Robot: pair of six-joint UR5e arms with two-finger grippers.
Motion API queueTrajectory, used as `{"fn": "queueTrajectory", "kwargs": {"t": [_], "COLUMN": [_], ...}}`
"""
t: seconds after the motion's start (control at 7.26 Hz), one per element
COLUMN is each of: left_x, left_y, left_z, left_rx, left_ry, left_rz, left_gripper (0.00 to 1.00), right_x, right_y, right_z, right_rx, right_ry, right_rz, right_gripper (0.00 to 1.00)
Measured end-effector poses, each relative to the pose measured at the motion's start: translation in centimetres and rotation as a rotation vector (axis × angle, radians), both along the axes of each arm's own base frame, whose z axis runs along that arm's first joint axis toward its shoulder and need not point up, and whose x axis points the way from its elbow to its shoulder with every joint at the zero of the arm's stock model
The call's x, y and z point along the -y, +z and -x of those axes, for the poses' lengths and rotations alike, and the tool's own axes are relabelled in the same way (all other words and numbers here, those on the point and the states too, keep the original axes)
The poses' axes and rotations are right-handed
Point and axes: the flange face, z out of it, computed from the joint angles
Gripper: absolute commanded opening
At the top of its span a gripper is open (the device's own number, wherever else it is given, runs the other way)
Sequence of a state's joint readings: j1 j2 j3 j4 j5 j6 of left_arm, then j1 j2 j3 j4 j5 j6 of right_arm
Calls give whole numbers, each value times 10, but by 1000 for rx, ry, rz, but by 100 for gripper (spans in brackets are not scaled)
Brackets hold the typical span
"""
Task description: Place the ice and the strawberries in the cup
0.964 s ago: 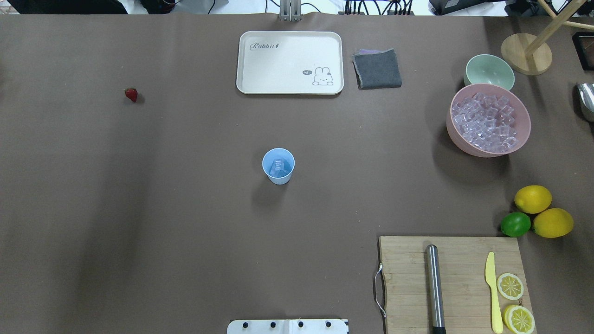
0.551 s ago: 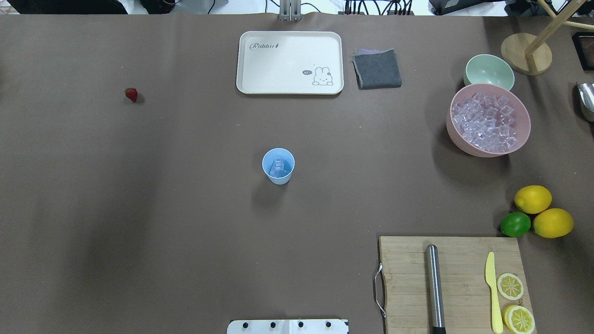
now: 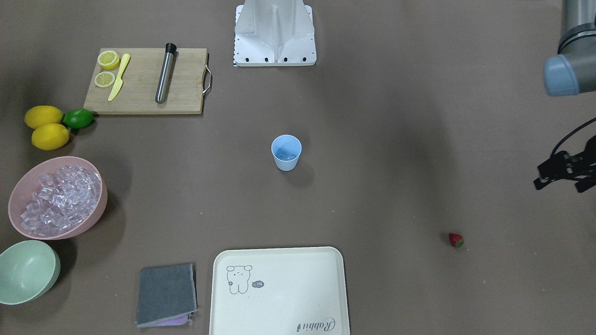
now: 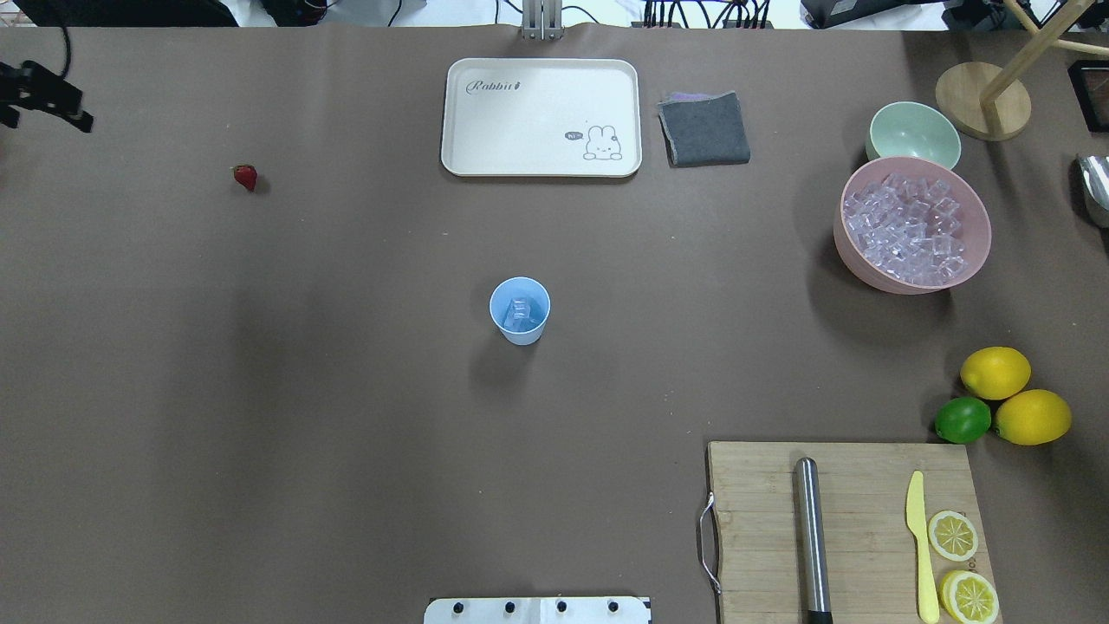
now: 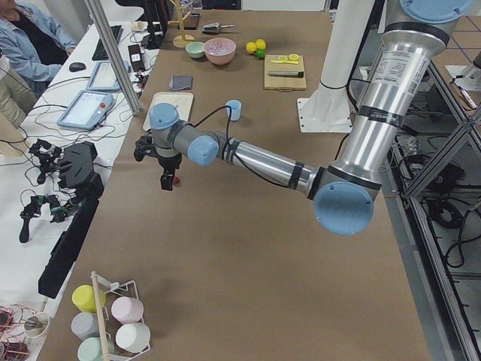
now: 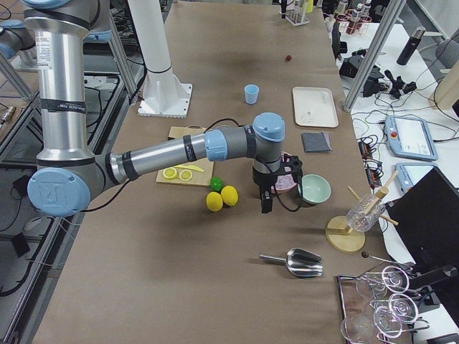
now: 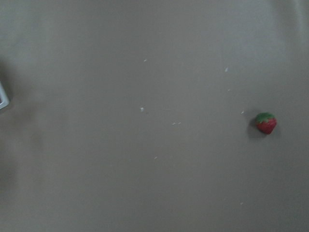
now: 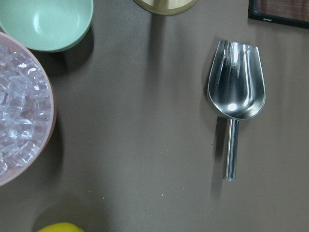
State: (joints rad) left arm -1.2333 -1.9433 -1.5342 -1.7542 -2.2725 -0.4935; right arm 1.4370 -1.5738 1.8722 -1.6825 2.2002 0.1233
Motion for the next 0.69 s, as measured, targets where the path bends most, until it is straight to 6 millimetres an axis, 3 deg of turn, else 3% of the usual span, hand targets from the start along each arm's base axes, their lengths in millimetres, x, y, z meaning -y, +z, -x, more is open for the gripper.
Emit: {"fn": "queueTrajectory", "kwargs": {"t": [0.14, 0.28, 0.69], "left_x": [9, 12, 13], "left_y": [-14, -15, 42], "left_z": [-43, -74, -140], "left_rx": [14, 23, 14], "left_ry": [11, 17, -14], "left_rz": [4, 7, 7], "left_gripper": [97, 97, 97], "right_x": [2, 3, 3], "right_y": [-3, -5, 4], "right_z": [0, 0, 1], "right_rx": [0, -1, -4], "right_ry": [-3, -9, -20], "right_rz": [-9, -18, -1], "right_gripper": [100, 100, 100]}}
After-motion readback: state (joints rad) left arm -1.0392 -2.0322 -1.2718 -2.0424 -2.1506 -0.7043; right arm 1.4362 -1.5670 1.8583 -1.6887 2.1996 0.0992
